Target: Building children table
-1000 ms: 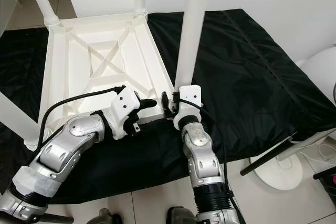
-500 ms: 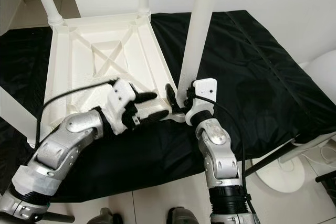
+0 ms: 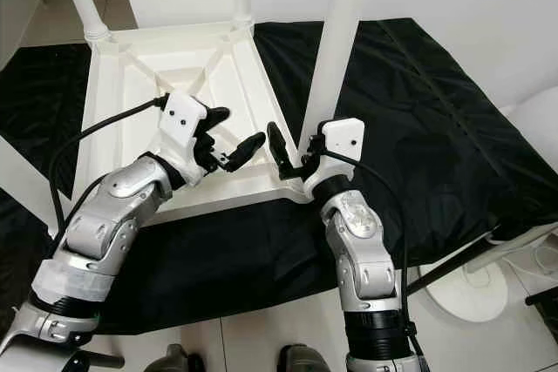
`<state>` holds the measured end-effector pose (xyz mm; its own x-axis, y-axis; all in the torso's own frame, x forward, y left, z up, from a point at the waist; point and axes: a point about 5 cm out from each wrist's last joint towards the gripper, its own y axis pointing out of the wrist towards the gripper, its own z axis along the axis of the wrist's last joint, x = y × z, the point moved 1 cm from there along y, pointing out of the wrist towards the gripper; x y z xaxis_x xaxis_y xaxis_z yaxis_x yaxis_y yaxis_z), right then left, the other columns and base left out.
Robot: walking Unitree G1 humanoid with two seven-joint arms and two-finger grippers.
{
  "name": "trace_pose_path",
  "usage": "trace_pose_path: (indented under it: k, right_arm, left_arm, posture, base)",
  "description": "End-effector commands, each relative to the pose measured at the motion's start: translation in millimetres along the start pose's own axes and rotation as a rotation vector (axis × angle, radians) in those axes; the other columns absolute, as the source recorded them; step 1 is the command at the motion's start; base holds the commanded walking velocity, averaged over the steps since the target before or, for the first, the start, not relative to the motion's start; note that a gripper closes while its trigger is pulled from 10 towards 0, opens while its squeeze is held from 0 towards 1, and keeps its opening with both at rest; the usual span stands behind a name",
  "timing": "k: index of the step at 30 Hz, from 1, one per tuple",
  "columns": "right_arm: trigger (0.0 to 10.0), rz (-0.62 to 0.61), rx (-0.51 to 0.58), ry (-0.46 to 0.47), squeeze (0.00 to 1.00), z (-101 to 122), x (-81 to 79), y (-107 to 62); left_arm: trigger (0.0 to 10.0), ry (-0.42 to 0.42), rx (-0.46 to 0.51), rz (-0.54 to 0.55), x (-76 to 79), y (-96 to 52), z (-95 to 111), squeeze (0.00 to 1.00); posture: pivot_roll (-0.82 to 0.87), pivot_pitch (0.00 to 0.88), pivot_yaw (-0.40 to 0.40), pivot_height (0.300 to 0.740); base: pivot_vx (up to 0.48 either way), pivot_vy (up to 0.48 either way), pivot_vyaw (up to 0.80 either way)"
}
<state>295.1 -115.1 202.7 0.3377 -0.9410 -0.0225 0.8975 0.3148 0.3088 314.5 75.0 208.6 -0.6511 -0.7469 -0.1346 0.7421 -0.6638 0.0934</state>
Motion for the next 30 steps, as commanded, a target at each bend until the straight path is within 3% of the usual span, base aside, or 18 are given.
trace_pose_path:
  k: [1,3,4,5,6,9,13,21,23,24,26,27,30]
  right_arm:
    - [10.0,-0.017,0.009,-0.019,0.0,4,-1.1,1.1]
    - [10.0,-0.028,0.011,-0.019,0.0,4,-1.4,1.9]
    - [10.0,-0.046,0.01,-0.029,0.0,3,-1.5,2.7]
    - [10.0,-0.046,0.01,-0.029,0.0,3,-1.5,2.7]
    - [10.0,-0.063,0.007,-0.026,0.0,2,-1.4,2.7]
    - [10.0,-0.104,-0.004,-0.03,0.0,0,-0.1,1.5]
    - [10.0,-0.118,0.005,-0.04,0.0,1,0.4,1.1]
    - [10.0,-0.128,0.011,-0.065,0.0,2,1.4,0.7]
    - [10.0,-0.133,0.009,-0.075,0.0,1,1.6,0.2]
    - [10.0,-0.133,0.009,-0.075,0.0,1,1.6,0.2]
    - [10.0,-0.142,0.003,-0.085,0.0,-2,2.8,-0.3]
    - [10.0,-0.142,0.003,-0.085,0.0,-2,2.8,-0.3]
    - [10.0,-0.144,-0.001,-0.089,0.0,-3,3.0,0.5]
  left_arm:
    - [10.0,0.024,-0.028,0.102,-5.9,-2.7,-2,1.0]
    - [10.0,0.028,-0.046,0.147,-8.6,-2.6,-4,1.0]
    - [10.0,0.029,-0.056,0.201,-11.3,-3.1,-5,0.45]
    - [10.0,0.029,-0.056,0.201,-11.3,-3.1,-5,0.45]
    - [10.0,0.023,-0.062,0.247,-13.5,-3.9,-6,0.0]
    - [10.0,-0.002,-0.056,0.389,-20.9,-6.8,-6,0.0]
    - [10.0,-0.021,-0.028,0.485,-25.7,-10.6,-2,0.0]
    - [10.0,-0.029,-0.032,0.572,-25.0,-21.9,-12,0.0]
    - [10.0,-0.089,0.01,0.483,-12.0,-32.1,-17,0.0]
    - [10.0,-0.089,0.01,0.483,-12.0,-32.1,-17,0.0]
    - [10.0,-0.076,0.041,0.313,3.8,-47.9,-21,0.0]
    - [10.0,-0.076,0.041,0.313,3.8,-47.9,-21,0.0]
    - [10.0,-0.035,0.071,0.171,14.0,-65.0,-23,0.0]
  posture:
    - [-0.07,0.083,0.001,0.74]
    - [-0.07,0.089,0.004,0.74]
    - [-0.07,0.089,0.004,0.74]
    - [-0.07,0.089,0.004,0.74]
    - [-0.07,0.093,0.004,0.74]
    - [-0.06,0.095,0.006,0.74]
    - [-0.06,0.099,0.011,0.74]
    - [-0.06,0.101,0.017,0.74]
    - [-0.07,0.101,0.018,0.74]
    - [-0.07,0.101,0.018,0.74]
    - [-0.06,0.102,0.014,0.74]
    - [-0.06,0.102,0.014,0.74]
    - [-0.05,0.102,0.009,0.74]
  base:
    - [0.0,0.0,0.0]
    - [0.0,0.0,0.0]
    - [0.0,0.0,0.0]
    - [0.0,0.0,0.0]
    - [0.0,0.0,0.0]
    - [0.0,0.0,0.0]
    - [0.0,0.0,0.0]
    - [0.0,0.0,0.0]
    - [0.0,0.0,0.0]
    - [0.0,0.0,0.0]
    - [0.0,0.0,0.0]
    - [0.0,0.0,0.0]
    - [0.0,0.0,0.0]
